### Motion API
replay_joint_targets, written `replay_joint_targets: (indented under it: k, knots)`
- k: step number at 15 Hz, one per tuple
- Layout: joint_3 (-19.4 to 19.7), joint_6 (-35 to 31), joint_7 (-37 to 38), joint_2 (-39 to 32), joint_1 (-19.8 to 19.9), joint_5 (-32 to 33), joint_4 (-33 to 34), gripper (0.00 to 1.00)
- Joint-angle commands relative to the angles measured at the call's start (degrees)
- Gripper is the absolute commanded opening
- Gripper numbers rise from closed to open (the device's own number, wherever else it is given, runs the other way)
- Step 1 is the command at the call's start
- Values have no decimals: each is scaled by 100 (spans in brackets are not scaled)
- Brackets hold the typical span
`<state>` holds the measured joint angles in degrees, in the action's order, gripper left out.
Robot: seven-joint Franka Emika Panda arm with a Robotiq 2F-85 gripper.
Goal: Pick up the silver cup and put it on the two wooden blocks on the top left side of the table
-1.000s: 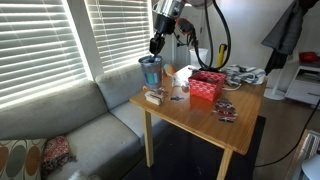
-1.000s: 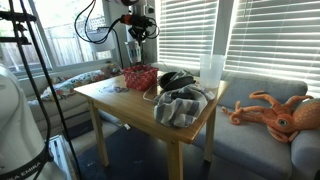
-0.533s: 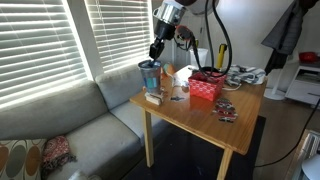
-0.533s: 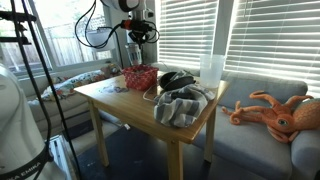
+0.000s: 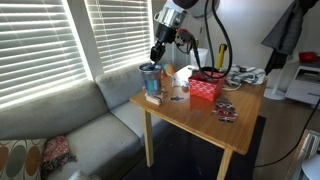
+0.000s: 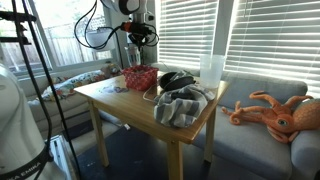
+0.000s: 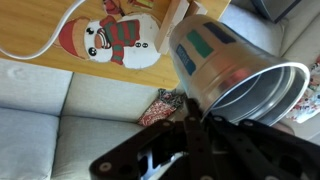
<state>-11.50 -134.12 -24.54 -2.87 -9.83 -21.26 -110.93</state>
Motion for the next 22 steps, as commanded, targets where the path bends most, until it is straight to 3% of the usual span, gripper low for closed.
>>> replay_joint_targets:
  k: [1,22]
  knots:
    - [9,-86,-100,-12,34,-195,-64,1]
    - [-29,-207,27,-341,73,-283,140,1]
